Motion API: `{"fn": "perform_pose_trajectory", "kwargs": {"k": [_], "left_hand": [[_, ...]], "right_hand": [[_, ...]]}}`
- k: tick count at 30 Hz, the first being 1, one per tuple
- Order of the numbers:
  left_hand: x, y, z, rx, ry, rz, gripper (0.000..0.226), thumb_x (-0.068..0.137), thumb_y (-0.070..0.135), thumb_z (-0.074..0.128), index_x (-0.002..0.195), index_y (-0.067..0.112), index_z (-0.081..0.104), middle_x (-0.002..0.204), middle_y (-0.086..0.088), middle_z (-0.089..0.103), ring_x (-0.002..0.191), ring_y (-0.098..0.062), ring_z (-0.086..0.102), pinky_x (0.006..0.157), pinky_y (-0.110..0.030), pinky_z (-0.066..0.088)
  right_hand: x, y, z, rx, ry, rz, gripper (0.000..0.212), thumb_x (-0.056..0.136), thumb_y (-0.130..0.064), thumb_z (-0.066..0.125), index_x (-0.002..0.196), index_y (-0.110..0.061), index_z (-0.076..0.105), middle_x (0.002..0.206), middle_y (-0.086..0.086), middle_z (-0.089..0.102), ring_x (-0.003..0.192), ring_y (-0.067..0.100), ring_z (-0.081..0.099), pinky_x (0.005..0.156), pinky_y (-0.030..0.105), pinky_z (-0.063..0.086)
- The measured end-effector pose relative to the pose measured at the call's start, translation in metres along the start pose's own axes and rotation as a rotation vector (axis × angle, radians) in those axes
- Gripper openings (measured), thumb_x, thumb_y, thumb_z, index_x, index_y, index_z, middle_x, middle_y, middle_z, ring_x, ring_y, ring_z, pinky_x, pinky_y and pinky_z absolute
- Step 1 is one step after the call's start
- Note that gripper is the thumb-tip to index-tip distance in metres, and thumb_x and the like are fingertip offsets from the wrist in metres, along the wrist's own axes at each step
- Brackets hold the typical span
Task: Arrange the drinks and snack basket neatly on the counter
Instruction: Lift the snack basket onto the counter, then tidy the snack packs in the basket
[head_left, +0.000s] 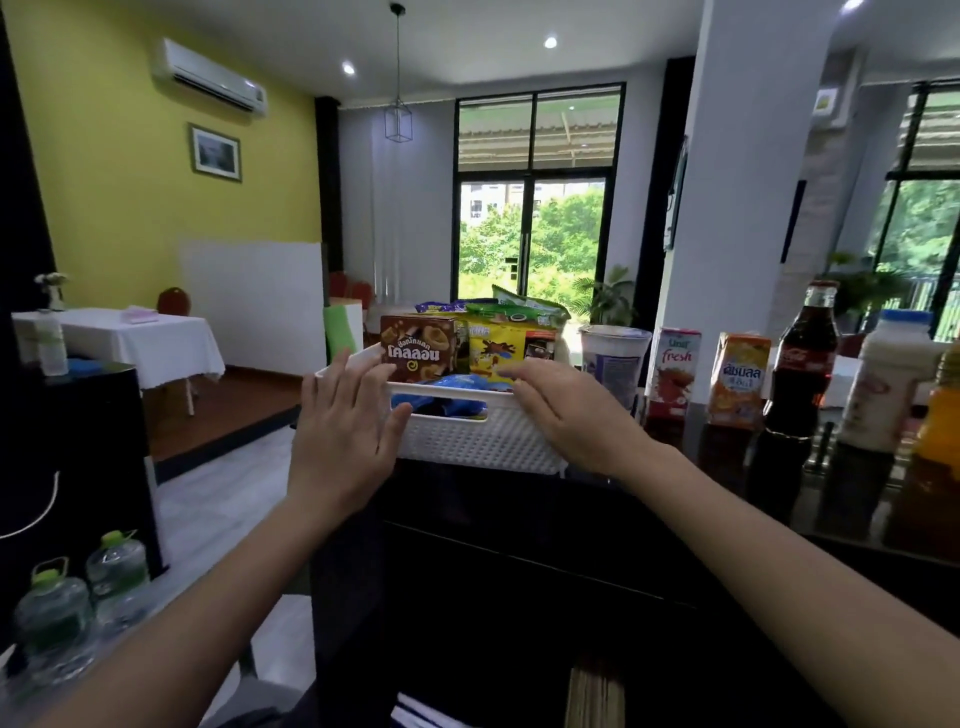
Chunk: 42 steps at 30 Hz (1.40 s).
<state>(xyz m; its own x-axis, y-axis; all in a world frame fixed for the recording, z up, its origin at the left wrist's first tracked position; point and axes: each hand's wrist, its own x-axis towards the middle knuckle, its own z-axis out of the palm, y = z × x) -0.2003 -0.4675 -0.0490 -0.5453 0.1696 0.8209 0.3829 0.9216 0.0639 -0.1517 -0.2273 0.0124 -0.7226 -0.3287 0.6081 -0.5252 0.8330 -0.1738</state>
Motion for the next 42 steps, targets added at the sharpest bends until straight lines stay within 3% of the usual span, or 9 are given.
{"fn": "perform_pose_trajectory", "kwargs": {"k": [2, 7, 14, 17, 21, 26, 29, 37, 42], "left_hand": [[0.003, -0.007, 0.002, 0.003, -0.015, -0.018, 0.056, 0.094, 0.051, 0.022, 0.125, 0.014, 0.049, 0.138, -0.006, 0.048, 0.137, -0.027, 0.032, 0.109, -0.043, 0.022], [0.018, -0.017, 0.004, -0.062, -0.091, -0.07, 0.068, 0.09, 0.057, 0.015, 0.126, 0.01, 0.049, 0.139, -0.01, 0.046, 0.142, -0.031, 0.027, 0.112, -0.047, 0.026], [0.031, -0.027, 0.004, -0.081, -0.227, -0.08, 0.083, 0.08, 0.066, 0.004, 0.135, 0.015, 0.04, 0.148, -0.004, 0.035, 0.146, -0.025, 0.014, 0.112, -0.047, 0.021], [0.04, -0.023, -0.002, -0.053, -0.286, -0.133, 0.065, 0.093, 0.059, 0.016, 0.133, 0.017, 0.044, 0.146, -0.006, 0.04, 0.143, -0.025, 0.023, 0.113, -0.051, 0.018], [0.062, -0.012, -0.014, -0.124, -0.277, -0.125, 0.048, 0.099, 0.046, 0.026, 0.132, 0.018, 0.049, 0.135, -0.006, 0.051, 0.123, -0.026, 0.048, 0.107, -0.047, 0.031], [0.099, -0.004, -0.013, -0.277, -0.367, -0.177, 0.039, 0.1, 0.041, 0.035, 0.125, 0.018, 0.054, 0.122, -0.009, 0.061, 0.107, -0.026, 0.057, 0.088, -0.041, 0.05], [0.122, -0.008, 0.002, -0.282, -0.368, -0.165, 0.033, 0.098, 0.032, 0.046, 0.127, 0.018, 0.052, 0.124, -0.008, 0.059, 0.107, -0.025, 0.058, 0.089, -0.043, 0.052], [0.15, -0.039, 0.046, -0.112, -0.417, -0.167, 0.054, 0.099, 0.037, 0.039, 0.149, 0.024, 0.023, 0.156, -0.005, 0.027, 0.142, -0.026, 0.028, 0.113, -0.054, 0.026], [0.157, -0.044, 0.057, -0.132, -0.533, -0.112, 0.052, 0.102, 0.036, 0.03, 0.152, 0.028, 0.016, 0.16, -0.003, 0.014, 0.147, -0.025, 0.016, 0.117, -0.053, 0.017]], "right_hand": [[0.0, 0.005, 0.007, -0.072, -0.068, -0.068, 0.045, 0.101, -0.035, 0.029, 0.138, -0.019, 0.048, 0.144, 0.0, 0.048, 0.137, 0.019, 0.037, 0.111, 0.033, 0.031], [0.021, 0.0, 0.018, -0.129, -0.152, 0.005, 0.043, 0.104, -0.03, 0.029, 0.144, -0.017, 0.04, 0.152, 0.002, 0.038, 0.146, 0.022, 0.02, 0.118, 0.039, 0.016], [0.031, -0.002, 0.017, -0.1, -0.171, 0.038, 0.042, 0.104, -0.028, 0.031, 0.141, -0.015, 0.045, 0.146, 0.004, 0.046, 0.139, 0.02, 0.034, 0.11, 0.03, 0.026], [0.041, -0.004, 0.007, 0.058, -0.187, 0.15, 0.042, 0.103, -0.032, 0.034, 0.14, -0.015, 0.047, 0.14, 0.007, 0.052, 0.128, 0.022, 0.047, 0.098, 0.028, 0.035], [0.072, 0.001, -0.01, -0.027, -0.174, 0.257, 0.038, 0.099, -0.024, 0.045, 0.133, -0.01, 0.053, 0.134, 0.009, 0.057, 0.12, 0.023, 0.053, 0.098, 0.031, 0.042], [0.115, 0.02, -0.008, -0.262, -0.242, 0.322, 0.045, 0.094, -0.01, 0.041, 0.138, -0.015, 0.049, 0.139, 0.01, 0.052, 0.122, 0.026, 0.052, 0.098, 0.037, 0.046], [0.136, 0.025, 0.004, -0.309, -0.271, 0.285, 0.044, 0.096, -0.01, 0.038, 0.14, -0.017, 0.044, 0.136, 0.012, 0.052, 0.116, 0.03, 0.054, 0.092, 0.041, 0.049], [0.17, 0.024, 0.037, -0.521, -0.428, 0.084, 0.069, 0.091, -0.034, 0.057, 0.15, -0.03, 0.021, 0.15, 0.007, 0.034, 0.132, 0.03, 0.04, 0.1, 0.044, 0.044], [0.176, 0.031, 0.04, -0.69, -0.428, 0.121, 0.067, 0.085, -0.034, 0.067, 0.143, -0.024, 0.035, 0.14, 0.013, 0.035, 0.123, 0.031, 0.045, 0.092, 0.043, 0.049]]}}
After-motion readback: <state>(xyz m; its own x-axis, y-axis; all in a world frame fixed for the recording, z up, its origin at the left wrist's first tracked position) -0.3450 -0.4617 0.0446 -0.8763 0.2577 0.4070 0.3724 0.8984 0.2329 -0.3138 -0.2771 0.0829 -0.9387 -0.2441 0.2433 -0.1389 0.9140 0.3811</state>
